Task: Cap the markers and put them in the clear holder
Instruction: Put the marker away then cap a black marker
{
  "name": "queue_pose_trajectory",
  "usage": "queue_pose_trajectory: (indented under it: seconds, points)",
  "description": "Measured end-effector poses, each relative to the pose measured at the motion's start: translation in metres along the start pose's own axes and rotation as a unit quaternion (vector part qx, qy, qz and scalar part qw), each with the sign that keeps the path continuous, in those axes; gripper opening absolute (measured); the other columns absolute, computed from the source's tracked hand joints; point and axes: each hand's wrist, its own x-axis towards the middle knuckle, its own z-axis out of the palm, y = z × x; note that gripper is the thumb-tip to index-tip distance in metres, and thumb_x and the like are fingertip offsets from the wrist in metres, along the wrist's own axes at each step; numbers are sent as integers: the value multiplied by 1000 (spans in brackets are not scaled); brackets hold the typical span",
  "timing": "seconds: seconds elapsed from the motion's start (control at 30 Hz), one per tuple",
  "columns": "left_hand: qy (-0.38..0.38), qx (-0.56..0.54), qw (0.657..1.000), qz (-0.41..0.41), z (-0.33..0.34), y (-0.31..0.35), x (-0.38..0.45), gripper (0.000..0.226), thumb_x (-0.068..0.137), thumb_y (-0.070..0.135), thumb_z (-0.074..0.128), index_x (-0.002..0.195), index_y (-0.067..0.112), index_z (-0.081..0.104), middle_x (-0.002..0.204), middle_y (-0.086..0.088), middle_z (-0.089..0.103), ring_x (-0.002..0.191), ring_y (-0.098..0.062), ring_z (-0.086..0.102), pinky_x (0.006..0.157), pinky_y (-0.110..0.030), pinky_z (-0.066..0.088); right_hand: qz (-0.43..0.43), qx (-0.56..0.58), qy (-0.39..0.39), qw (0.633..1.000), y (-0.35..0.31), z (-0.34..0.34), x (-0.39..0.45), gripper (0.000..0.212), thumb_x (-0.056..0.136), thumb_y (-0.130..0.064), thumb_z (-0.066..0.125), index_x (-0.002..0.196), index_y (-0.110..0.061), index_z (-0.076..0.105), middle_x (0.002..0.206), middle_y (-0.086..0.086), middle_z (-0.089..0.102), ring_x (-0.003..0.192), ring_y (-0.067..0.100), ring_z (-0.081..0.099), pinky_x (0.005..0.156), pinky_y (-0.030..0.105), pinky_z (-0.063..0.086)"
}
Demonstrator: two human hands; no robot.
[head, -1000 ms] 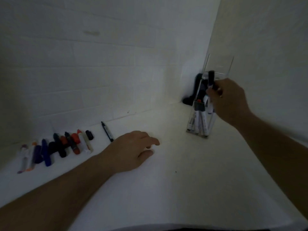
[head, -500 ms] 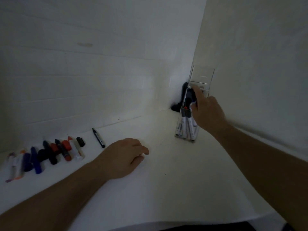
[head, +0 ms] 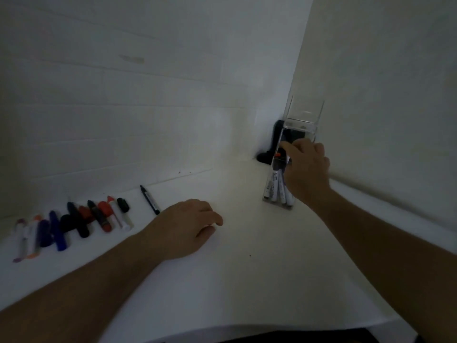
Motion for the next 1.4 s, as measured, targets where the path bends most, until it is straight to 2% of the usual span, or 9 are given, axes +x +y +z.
queue_pose_trajectory:
  seconds: [0.1,0.37,0.5,0.57,0.7,0.97,1.23,1.33,1.4]
  points:
    - [12,18,999,-34,-9,-12,1,25,87,20,57,105,31,72,99,7,69,89,-15,64,80,-31,51,-78,91,21,993,-39,11,-6,47,81,-8,53,126,-18,63,114,8,56,102,31,47,84,43,44]
    - [68,133,927,-343,-62,-67,-17,44,76,6,55,110,30,70,109,-1,69,103,-29,58,88,-40,47,-217,316,-209,900,-175,67,-46,34,89,-17,61,122,-17,68,111,9,62,101,25,59,93,26,42]
    - [40,154,898,-411,-72,-87,-33,46,71,21,51,111,35,70,107,-1,71,99,-31,59,87,-40,50,-224,283,-307,881,-217,79,-56,37,98,-47,46,133,-41,56,124,2,53,111,26,45,96,40,43]
    - [3,136,889,-437,-72,-88,-35,51,65,33,48,111,39,68,99,3,71,92,-31,62,92,-40,50,-232,231,-319,889,-225,79,-54,38,99,-54,38,125,-38,60,124,2,53,111,29,42,95,43,43]
    - [-87,160,884,-430,-68,-85,-35,46,67,43,51,112,44,61,116,5,61,114,-31,41,93,-45,31,-215,155,-266,927,-215,72,-46,40,101,-44,40,116,-16,64,112,10,57,105,32,55,80,36,43]
    - [-162,172,870,-433,-68,-86,-33,36,72,45,49,107,46,56,124,4,51,118,-28,34,96,-48,26,-146,118,-276,943,-130,71,-52,27,99,-50,42,88,-25,42,80,0,50,78,29,56,63,34,41]
    - [-161,187,865,-436,-64,-87,-28,33,74,48,51,106,46,60,114,4,55,114,-28,38,94,-48,29,-125,205,-267,933,-128,72,-60,20,102,-40,44,114,-25,44,101,5,56,81,26,57,70,44,54]
    - [-120,146,898,-398,-56,-86,-27,35,82,54,49,114,49,61,117,3,55,114,-28,44,98,-44,34,-119,228,-251,933,-124,75,-57,34,104,-32,40,138,-24,38,105,8,56,86,29,58,74,46,53]
    - [-74,63,930,-355,-50,-81,-24,32,89,53,49,115,45,65,109,4,53,105,-21,51,93,-35,40,-113,242,-227,936,-122,77,-55,29,104,-23,40,133,-23,45,98,5,51,82,30,55,70,44,51]
